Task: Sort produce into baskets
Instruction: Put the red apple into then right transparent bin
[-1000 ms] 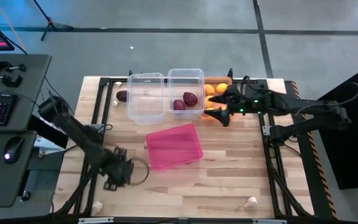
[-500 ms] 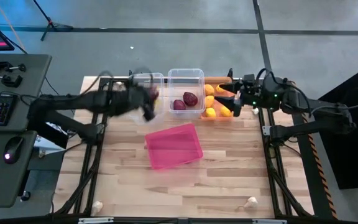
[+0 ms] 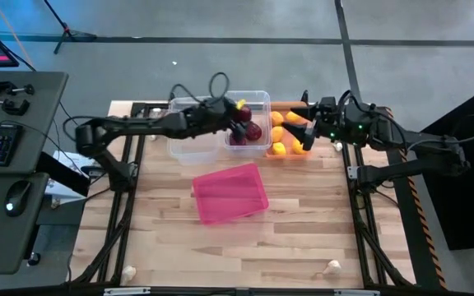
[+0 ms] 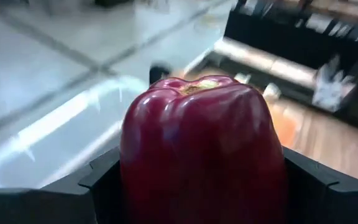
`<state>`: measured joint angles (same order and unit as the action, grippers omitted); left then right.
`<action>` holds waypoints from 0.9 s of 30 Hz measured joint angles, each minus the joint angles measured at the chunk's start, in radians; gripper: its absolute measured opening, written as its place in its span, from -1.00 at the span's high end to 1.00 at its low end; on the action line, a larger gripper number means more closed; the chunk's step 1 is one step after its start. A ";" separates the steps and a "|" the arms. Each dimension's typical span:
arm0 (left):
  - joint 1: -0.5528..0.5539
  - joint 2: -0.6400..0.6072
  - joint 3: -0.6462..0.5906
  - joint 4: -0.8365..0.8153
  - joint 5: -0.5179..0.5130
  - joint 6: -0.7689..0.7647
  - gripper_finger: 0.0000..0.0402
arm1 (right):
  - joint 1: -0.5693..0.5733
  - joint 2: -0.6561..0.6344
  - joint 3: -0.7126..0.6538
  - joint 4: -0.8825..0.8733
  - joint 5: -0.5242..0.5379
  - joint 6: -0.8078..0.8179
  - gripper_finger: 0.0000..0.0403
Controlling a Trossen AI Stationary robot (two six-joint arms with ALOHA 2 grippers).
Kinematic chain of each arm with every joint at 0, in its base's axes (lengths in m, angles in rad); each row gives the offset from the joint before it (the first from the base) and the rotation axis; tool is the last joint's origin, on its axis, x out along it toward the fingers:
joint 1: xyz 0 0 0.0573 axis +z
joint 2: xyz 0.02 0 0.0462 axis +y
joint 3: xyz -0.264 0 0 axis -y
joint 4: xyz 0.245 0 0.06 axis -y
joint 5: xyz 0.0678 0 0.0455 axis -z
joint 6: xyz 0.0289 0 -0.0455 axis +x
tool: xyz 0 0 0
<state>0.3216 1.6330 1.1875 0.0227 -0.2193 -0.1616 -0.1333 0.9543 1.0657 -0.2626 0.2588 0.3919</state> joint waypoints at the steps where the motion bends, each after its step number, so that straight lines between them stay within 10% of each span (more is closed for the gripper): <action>1: 0.001 0.026 0.010 -0.025 0.004 -0.025 -0.43 | 0.000 0.000 0.000 0.000 0.011 0.000 -0.79; 20: 0.024 0.102 0.047 -0.046 0.078 -0.174 -0.44 | 0.000 0.000 0.000 -0.002 0.051 0.016 -0.79; 27: 0.038 0.102 0.060 -0.070 0.120 -0.169 -0.76 | 0.000 0.000 0.000 -0.002 0.051 0.023 -0.79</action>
<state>0.3595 1.7351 1.2473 -0.0477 -0.0990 -0.3305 -0.1333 0.9543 1.0657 -0.2646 0.3099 0.4145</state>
